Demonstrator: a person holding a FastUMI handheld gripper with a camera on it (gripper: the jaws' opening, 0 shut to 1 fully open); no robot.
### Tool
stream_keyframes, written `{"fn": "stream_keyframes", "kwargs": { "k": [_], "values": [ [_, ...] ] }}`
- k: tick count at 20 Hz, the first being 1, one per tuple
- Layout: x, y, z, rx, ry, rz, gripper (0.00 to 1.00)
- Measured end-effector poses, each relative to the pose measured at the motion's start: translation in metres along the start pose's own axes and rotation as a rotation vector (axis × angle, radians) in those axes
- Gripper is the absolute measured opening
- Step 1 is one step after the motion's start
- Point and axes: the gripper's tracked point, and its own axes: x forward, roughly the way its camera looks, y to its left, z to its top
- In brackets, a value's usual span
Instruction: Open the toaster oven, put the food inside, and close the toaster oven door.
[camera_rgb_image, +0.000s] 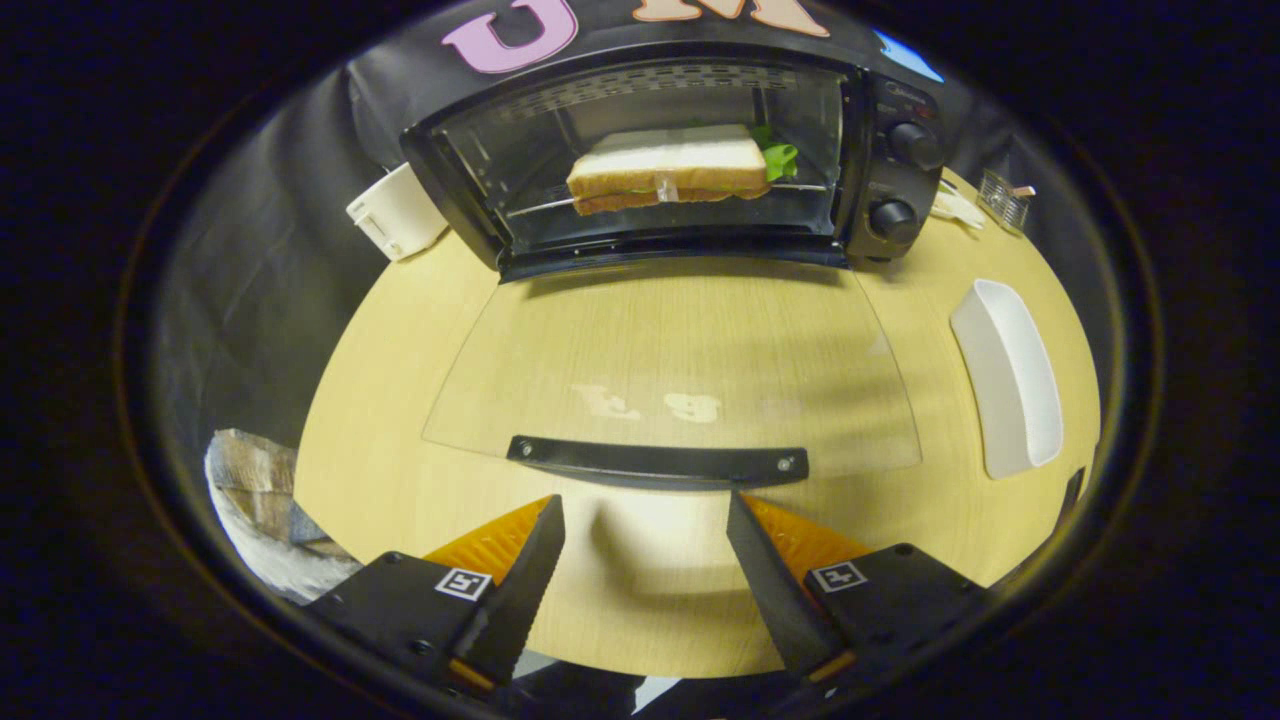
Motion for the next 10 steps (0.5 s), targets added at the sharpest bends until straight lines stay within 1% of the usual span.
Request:
{"fn": "stream_keyframes", "kwargs": {
  "k": [1, 2, 5, 8, 10],
  "values": [
    [-0.002, -0.001, 0.006, 0.01, -0.027, -0.007, 1.0],
    [0.0, -0.001, 0.004, 0.016, -0.02, -0.006, 0.99],
    [-0.009, -0.002, 0.015, 0.055, -0.06, 0.004, 0.99],
    [-0.03, 0.002, 0.033, 0.075, -0.114, 0.024, 0.99],
    [-0.05, 0.005, 0.058, 0.082, -0.189, 0.045, 0.99]
  ]
}}
